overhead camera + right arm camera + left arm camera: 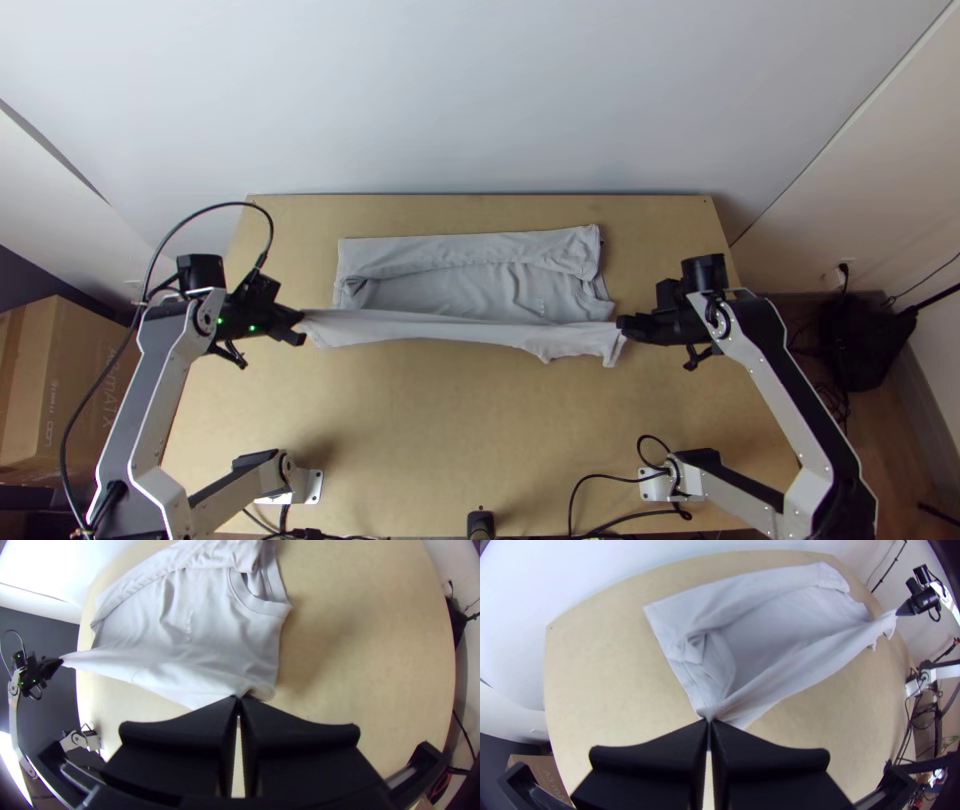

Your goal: Fold the t-shirt

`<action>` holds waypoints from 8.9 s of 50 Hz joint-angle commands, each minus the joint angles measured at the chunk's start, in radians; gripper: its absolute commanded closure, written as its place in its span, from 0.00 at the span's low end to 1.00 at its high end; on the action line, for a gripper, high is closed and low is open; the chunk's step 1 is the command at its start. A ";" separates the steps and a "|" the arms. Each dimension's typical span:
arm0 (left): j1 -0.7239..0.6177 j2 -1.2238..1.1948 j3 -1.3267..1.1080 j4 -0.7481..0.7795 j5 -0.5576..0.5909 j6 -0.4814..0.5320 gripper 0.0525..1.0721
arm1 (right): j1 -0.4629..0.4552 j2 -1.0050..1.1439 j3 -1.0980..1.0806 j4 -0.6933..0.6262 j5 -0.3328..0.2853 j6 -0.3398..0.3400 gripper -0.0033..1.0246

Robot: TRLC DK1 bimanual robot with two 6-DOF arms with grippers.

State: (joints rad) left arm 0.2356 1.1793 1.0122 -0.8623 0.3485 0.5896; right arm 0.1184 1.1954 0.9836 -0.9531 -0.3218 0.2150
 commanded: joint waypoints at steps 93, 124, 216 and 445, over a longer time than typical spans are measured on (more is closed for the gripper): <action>0.096 0.635 0.621 0.124 0.193 -0.481 0.04 | -0.181 0.695 0.929 0.154 0.049 0.253 0.04; 0.107 0.668 0.244 0.339 0.465 -0.505 0.05 | -0.247 0.448 0.908 -0.078 -0.444 0.374 0.04; 0.338 0.609 0.304 0.385 -0.022 -0.137 0.98 | -0.243 0.400 0.848 -0.110 -0.448 0.300 0.04; -0.292 0.269 1.080 -0.540 -0.565 -0.665 0.05 | 0.432 1.406 1.302 0.194 -0.457 0.241 0.97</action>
State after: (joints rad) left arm -0.0681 1.4872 2.1139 -1.3876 -0.2203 -0.0921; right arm 0.5819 2.6003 2.3165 -0.7433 -0.7723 0.4698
